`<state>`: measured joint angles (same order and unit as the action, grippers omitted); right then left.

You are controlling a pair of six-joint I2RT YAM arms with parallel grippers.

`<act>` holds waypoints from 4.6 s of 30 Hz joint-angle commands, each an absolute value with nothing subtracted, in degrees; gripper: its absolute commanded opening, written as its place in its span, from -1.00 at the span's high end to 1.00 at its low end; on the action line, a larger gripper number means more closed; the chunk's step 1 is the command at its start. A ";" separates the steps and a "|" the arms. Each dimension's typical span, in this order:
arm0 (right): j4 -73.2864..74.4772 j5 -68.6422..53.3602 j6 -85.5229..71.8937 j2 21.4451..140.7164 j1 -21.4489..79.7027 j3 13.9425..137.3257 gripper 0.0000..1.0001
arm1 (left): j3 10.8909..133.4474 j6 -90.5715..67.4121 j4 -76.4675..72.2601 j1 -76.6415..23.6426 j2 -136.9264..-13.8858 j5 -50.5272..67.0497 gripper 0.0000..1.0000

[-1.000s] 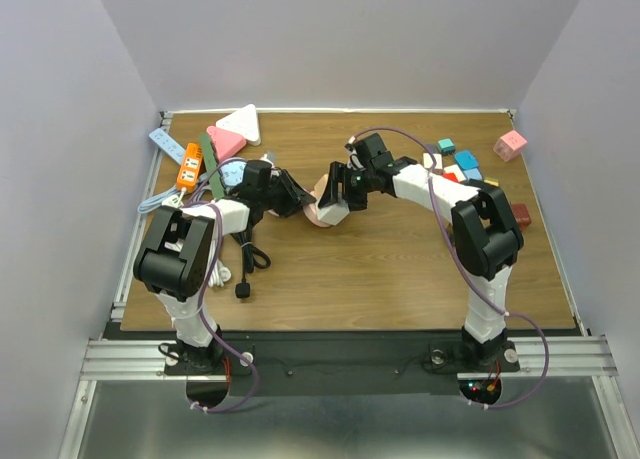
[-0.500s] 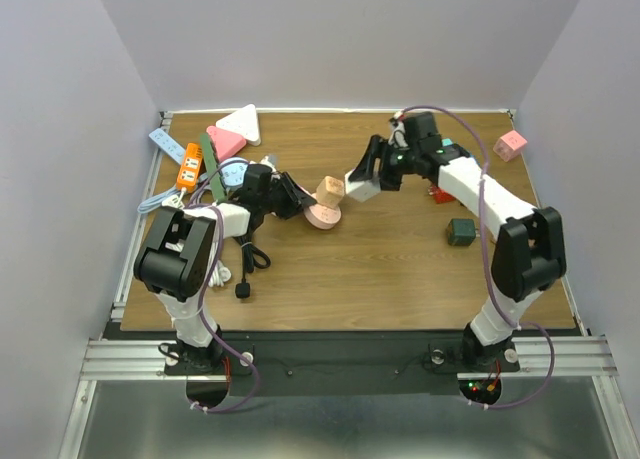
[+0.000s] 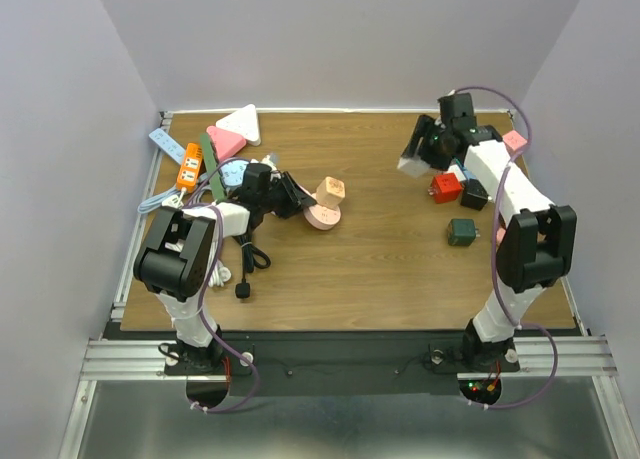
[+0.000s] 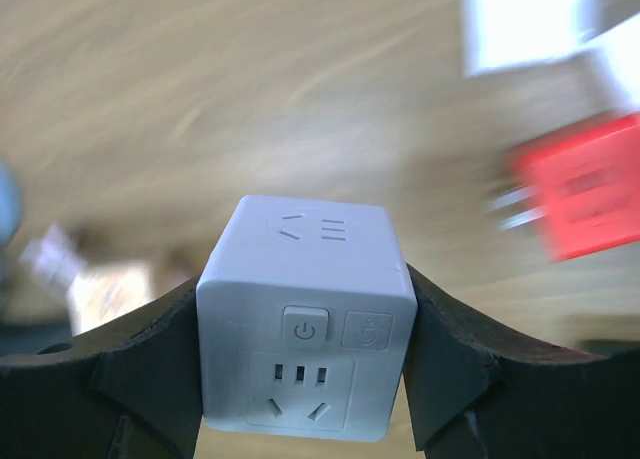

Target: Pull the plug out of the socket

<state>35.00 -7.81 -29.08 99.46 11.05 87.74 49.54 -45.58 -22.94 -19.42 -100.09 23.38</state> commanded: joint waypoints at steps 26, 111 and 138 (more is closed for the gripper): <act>41.92 15.92 -20.48 132.27 -2.20 123.48 -0.10 | 53.43 -35.07 -13.36 -18.90 -97.03 28.83 1.00; 22.33 -26.80 -57.83 111.01 29.36 80.69 -0.13 | 55.63 -39.81 -14.85 -23.55 -90.09 25.93 1.00; 22.50 -45.94 -39.03 101.78 17.93 81.91 0.99 | 49.74 -36.12 -14.41 -22.68 -96.33 19.86 1.00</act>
<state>24.99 -34.61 -45.17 109.71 22.61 80.68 51.09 -38.65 -19.18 -24.58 -94.70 24.40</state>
